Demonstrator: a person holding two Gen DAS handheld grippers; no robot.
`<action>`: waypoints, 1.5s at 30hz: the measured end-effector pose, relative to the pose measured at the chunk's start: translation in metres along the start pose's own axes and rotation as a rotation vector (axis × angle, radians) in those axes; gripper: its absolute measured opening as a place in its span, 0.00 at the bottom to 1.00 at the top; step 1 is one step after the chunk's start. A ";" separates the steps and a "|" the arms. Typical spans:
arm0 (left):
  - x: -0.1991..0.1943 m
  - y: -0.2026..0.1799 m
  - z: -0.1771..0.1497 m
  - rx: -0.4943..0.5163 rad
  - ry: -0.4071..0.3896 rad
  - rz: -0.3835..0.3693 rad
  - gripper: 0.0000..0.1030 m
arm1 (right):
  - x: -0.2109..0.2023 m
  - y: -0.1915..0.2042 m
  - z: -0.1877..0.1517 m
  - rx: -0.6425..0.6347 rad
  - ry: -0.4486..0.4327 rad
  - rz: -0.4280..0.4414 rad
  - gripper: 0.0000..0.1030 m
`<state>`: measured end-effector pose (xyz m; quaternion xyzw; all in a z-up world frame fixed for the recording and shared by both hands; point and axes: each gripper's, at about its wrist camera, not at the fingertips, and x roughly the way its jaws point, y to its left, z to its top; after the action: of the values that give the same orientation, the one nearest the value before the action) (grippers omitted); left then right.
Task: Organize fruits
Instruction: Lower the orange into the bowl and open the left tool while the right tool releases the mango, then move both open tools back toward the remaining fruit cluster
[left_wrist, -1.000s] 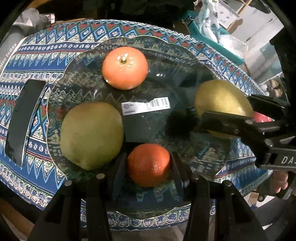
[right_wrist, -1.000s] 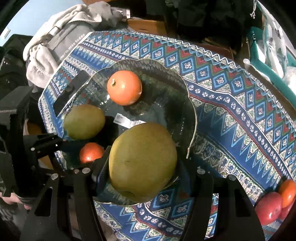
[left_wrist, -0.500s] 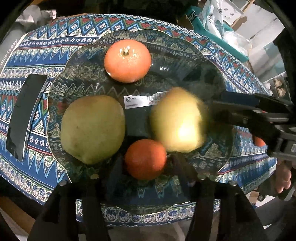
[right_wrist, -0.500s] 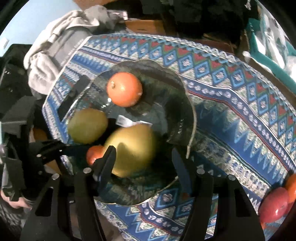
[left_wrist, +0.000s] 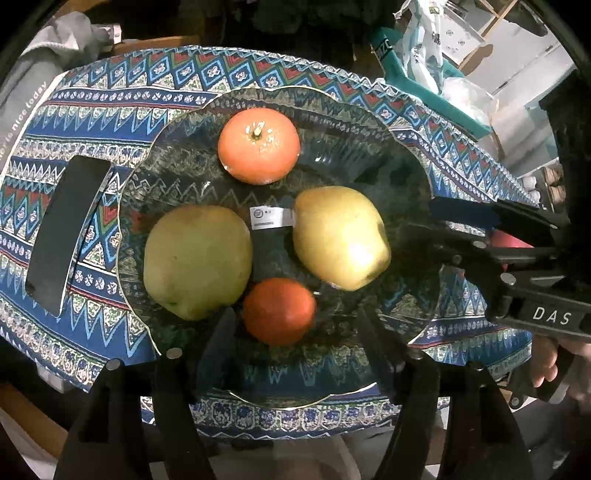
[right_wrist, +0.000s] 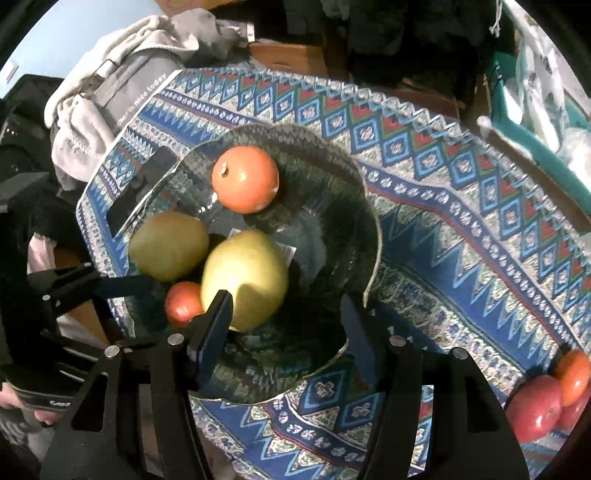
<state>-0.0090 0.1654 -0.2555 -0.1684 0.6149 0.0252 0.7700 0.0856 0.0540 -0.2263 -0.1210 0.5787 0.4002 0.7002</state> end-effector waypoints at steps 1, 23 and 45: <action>-0.001 -0.002 0.001 0.005 -0.005 -0.001 0.68 | -0.003 0.000 0.000 -0.004 -0.008 -0.008 0.60; -0.029 -0.078 0.012 0.166 -0.137 0.001 0.69 | -0.104 -0.050 -0.033 0.073 -0.164 -0.209 0.73; -0.026 -0.173 0.007 0.294 -0.171 -0.020 0.78 | -0.167 -0.152 -0.119 0.272 -0.199 -0.294 0.81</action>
<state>0.0343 0.0090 -0.1902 -0.0571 0.5423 -0.0586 0.8362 0.1056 -0.1910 -0.1552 -0.0684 0.5317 0.2218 0.8145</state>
